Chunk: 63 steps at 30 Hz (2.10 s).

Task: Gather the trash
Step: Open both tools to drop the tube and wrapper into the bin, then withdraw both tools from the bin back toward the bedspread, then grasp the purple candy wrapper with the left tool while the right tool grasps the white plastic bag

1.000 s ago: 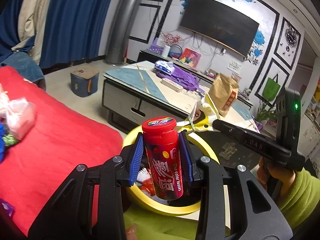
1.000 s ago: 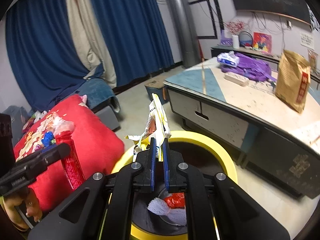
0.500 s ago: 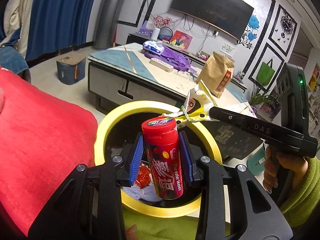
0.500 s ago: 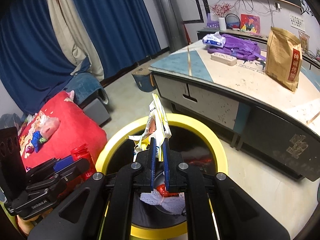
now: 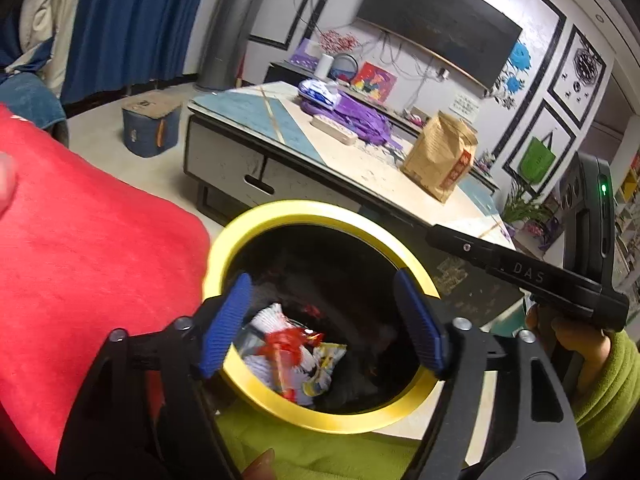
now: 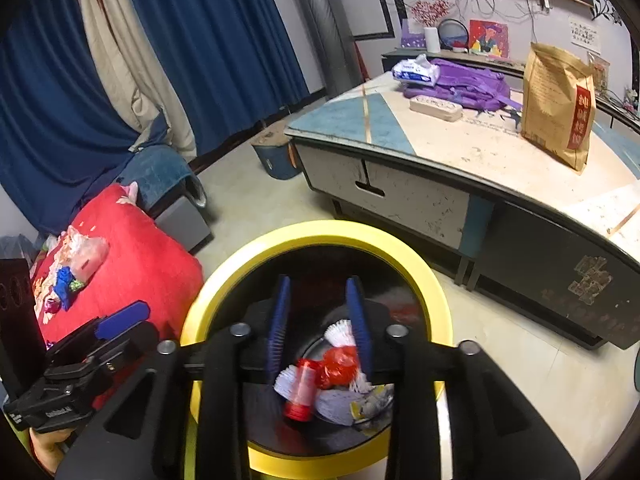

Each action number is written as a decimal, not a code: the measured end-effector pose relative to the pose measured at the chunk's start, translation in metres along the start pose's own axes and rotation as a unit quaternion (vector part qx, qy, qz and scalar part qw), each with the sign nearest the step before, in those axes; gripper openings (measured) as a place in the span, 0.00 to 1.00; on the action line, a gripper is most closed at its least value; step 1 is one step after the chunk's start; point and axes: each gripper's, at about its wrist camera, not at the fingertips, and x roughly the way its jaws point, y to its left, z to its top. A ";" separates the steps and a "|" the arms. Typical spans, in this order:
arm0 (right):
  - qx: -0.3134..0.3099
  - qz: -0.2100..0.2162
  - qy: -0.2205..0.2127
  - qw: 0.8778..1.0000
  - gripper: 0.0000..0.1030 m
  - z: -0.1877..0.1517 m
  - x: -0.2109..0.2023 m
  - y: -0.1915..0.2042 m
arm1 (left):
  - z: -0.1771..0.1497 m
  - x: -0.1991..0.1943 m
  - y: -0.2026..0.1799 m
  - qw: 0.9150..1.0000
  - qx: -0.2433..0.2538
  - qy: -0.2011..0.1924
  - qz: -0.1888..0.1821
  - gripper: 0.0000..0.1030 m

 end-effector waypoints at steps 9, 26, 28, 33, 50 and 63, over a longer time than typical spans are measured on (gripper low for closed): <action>-0.067 0.049 -0.038 0.996 0.54 -0.002 -0.017 0.055 | 0.010 -0.056 0.024 0.993 -0.004 -0.058 0.105 0.90; -0.133 0.113 -0.032 0.984 0.66 -0.001 -0.017 0.138 | 0.014 -0.144 0.074 0.968 -0.041 -0.126 0.214 0.90; -0.135 0.117 -0.031 0.983 0.67 0.000 -0.017 0.144 | 0.012 -0.152 0.079 0.966 -0.048 -0.129 0.219 0.90; -0.146 0.137 -0.027 0.979 0.68 0.001 -0.015 0.168 | 0.006 -0.177 0.091 0.961 -0.055 -0.139 0.231 0.90; -0.176 0.202 0.008 0.963 0.69 0.019 0.039 0.277 | -0.030 -0.225 0.125 0.970 -0.061 -0.091 0.217 0.90; -0.172 0.169 0.059 0.969 0.46 0.024 0.111 0.320 | -0.057 -0.211 0.137 0.982 -0.046 -0.011 0.184 0.80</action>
